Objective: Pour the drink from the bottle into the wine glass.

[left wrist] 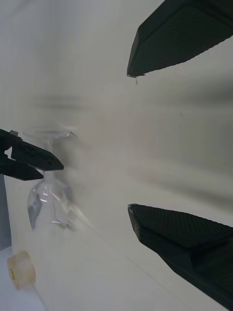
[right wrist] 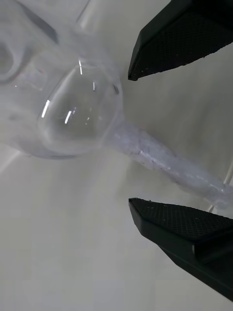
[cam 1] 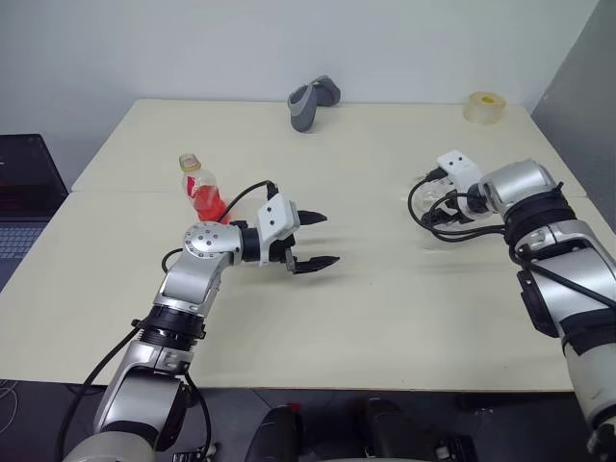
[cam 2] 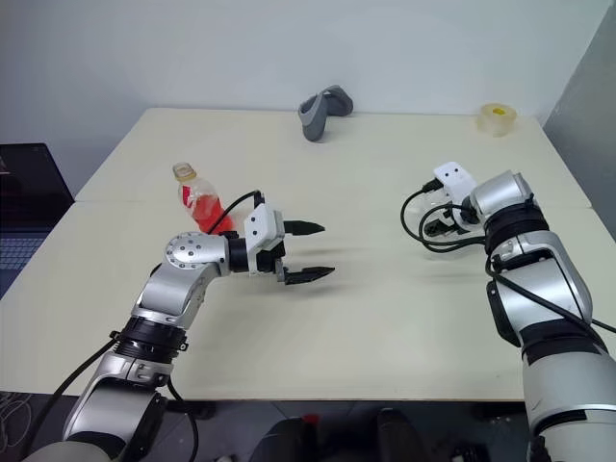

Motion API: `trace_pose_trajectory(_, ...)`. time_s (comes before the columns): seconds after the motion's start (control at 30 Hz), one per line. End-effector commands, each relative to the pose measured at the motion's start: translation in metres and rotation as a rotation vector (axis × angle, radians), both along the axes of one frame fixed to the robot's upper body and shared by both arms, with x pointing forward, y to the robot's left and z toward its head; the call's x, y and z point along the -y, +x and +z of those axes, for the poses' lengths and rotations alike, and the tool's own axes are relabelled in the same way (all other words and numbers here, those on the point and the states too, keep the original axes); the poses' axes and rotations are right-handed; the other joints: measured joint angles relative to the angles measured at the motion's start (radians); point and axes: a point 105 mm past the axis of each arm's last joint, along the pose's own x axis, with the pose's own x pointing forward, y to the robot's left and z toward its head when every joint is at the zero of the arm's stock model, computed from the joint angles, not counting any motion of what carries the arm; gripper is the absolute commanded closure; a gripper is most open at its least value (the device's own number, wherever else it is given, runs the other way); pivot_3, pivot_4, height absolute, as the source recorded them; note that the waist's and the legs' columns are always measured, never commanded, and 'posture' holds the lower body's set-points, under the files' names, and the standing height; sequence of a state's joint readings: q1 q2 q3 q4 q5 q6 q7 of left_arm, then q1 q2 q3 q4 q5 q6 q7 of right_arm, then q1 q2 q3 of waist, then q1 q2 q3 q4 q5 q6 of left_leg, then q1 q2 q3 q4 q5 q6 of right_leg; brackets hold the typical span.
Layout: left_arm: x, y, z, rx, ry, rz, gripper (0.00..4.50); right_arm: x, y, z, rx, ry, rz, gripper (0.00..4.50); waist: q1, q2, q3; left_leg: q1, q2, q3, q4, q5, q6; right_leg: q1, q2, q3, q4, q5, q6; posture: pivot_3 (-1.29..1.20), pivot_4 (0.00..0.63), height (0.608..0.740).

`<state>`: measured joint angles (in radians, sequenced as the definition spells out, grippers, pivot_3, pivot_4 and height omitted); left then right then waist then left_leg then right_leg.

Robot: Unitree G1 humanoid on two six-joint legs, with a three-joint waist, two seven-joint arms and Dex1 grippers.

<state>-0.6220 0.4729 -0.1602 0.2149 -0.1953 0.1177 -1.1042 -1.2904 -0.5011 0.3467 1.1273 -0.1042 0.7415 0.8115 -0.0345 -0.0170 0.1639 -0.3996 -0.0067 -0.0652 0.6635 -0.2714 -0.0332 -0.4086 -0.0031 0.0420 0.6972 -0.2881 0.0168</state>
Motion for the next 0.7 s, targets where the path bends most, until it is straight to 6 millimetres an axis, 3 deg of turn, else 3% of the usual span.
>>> trace_pose_trajectory(0.03,0.003,0.001,0.01,0.053,-0.002,-0.008,0.0,-0.004,0.004,0.011,0.026,-0.043,0.067,0.95,0.0,0.0,0.0,0.0,0.0,0.0,0.0,0.0,0.0,0.0,0.0,0.0,0.0,0.0,0.0,0.0,0.15,0.74)
trace_pose_trajectory(0.2,0.003,0.001,0.01,0.059,0.003,-0.005,0.0,-0.005,0.002,0.007,0.004,-0.092,0.128,2.75,0.0,0.0,0.0,0.0,0.0,0.0,0.0,0.0,0.0,0.0,0.0,0.0,0.0,0.0,0.0,0.0,0.15,0.74)
trace_pose_trajectory(0.37,0.001,0.002,0.008,0.058,0.004,0.006,0.0,-0.006,0.009,0.01,0.111,-0.229,0.261,4.33,0.0,0.0,0.0,0.0,0.0,0.0,0.0,0.0,0.0,0.0,0.0,0.0,0.0,0.0,0.0,0.0,0.15,0.74)
trace_pose_trajectory(0.5,-0.001,0.003,0.007,0.052,0.0,0.022,0.0,-0.019,0.008,0.007,0.196,-0.256,0.389,4.33,0.0,0.0,0.0,0.0,0.0,0.0,0.0,0.0,0.0,0.0,0.0,0.0,0.0,0.0,0.0,0.0,0.15,0.74)
trace_pose_trajectory(0.7,-0.015,0.006,0.004,0.026,-0.025,0.097,0.0,-0.048,-0.004,0.016,0.355,-0.052,0.458,4.33,-0.007,0.0,0.0,0.0,0.001,0.0,0.0,0.0,0.0,0.0,0.0,0.0,0.0,0.0,0.0,0.0,0.15,0.74)
